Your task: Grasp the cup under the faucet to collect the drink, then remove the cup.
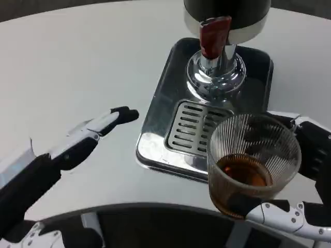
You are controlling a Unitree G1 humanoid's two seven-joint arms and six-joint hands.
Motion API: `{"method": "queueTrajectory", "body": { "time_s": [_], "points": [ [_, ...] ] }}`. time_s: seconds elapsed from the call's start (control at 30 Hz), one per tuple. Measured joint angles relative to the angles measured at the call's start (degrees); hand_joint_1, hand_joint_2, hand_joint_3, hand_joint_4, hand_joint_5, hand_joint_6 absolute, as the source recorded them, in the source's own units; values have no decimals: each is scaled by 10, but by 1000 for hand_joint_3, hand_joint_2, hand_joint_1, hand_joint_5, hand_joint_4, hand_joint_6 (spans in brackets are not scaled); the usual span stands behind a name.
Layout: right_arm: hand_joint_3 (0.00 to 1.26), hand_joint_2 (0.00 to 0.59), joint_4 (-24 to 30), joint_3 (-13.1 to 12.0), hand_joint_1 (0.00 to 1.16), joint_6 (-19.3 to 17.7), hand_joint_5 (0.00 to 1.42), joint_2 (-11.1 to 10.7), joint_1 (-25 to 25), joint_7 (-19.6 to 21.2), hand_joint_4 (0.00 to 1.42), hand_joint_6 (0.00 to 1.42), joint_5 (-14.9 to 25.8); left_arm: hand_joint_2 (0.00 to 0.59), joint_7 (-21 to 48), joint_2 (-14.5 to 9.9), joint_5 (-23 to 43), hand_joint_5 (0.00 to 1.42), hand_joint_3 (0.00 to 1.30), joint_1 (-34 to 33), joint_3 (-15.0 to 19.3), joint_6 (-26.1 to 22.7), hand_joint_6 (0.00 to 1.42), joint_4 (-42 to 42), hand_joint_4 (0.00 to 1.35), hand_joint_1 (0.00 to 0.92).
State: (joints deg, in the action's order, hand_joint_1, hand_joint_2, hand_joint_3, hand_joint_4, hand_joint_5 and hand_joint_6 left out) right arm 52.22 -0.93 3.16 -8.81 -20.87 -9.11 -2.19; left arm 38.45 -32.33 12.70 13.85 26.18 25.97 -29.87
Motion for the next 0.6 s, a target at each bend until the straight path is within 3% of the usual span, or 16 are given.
{"method": "queueTrajectory", "body": {
  "time_s": [0.2,0.4,0.6],
  "points": [
    [601,155,10,-14,969,14,783,-11,-10,-13,711,627,20,45,-1,0,-24,0,73,18,9,52,0,-5,0,0],
    [603,161,40,-46,966,43,783,-30,-10,-26,711,627,50,45,-1,-6,-44,0,68,26,10,99,0,-6,0,0],
    [603,164,58,-74,964,63,783,-44,-14,-37,711,627,77,52,1,-32,-44,0,63,38,10,143,0,-4,0,0]
  ]
}}
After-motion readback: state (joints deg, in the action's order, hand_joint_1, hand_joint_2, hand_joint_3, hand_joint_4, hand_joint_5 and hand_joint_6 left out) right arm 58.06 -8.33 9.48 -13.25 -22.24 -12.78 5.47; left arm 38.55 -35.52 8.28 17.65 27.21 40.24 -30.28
